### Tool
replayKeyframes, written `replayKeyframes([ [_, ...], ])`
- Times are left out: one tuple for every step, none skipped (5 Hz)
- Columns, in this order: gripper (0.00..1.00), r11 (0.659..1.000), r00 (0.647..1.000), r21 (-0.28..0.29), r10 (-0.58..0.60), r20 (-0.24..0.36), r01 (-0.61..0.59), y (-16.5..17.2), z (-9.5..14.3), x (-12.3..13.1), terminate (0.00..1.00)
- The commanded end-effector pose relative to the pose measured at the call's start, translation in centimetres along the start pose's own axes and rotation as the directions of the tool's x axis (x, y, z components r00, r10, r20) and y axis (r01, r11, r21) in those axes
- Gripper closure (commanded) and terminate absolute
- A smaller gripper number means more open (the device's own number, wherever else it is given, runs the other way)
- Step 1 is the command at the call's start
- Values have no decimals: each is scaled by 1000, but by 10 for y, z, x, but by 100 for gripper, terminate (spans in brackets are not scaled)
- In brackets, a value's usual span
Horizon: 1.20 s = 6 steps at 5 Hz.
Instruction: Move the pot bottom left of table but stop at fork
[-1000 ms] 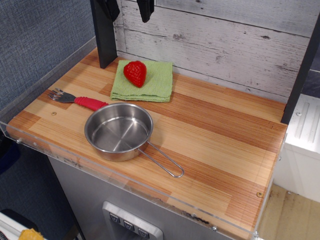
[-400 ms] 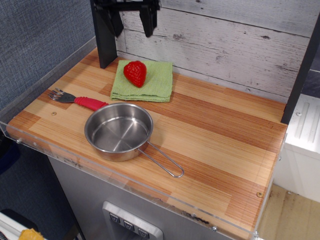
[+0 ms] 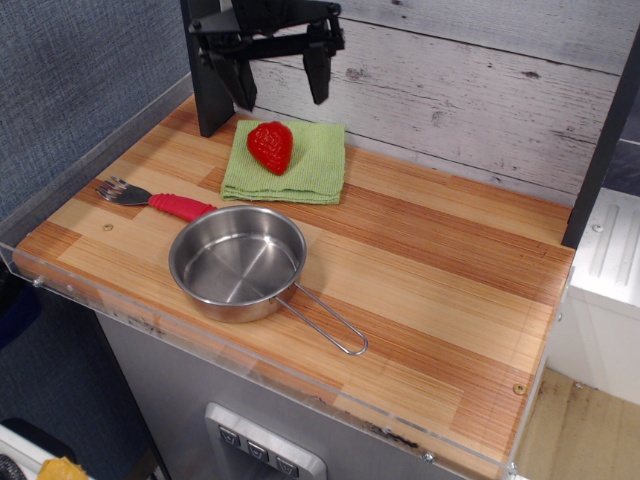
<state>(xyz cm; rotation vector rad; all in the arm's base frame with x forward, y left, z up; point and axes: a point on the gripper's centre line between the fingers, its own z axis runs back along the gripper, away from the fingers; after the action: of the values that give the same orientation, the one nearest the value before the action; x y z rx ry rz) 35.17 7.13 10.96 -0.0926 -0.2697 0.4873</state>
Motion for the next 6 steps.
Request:
replayKeyframes([
  [0,990,989,45,134,57,-136,-28,12,-23,0],
  [0,979,981,71,189,38,-191,-32,5,-42,0],
  [0,967,973,114,228,16,-229,-27,0,-54,0],
  [0,946,957,148,289,20,-288,-14,-5,-64,0],
  [0,932,944,154,331,17,-329,1,-12,-66,0],
  [0,921,935,164,354,21,-353,18,-21,-63,0],
])
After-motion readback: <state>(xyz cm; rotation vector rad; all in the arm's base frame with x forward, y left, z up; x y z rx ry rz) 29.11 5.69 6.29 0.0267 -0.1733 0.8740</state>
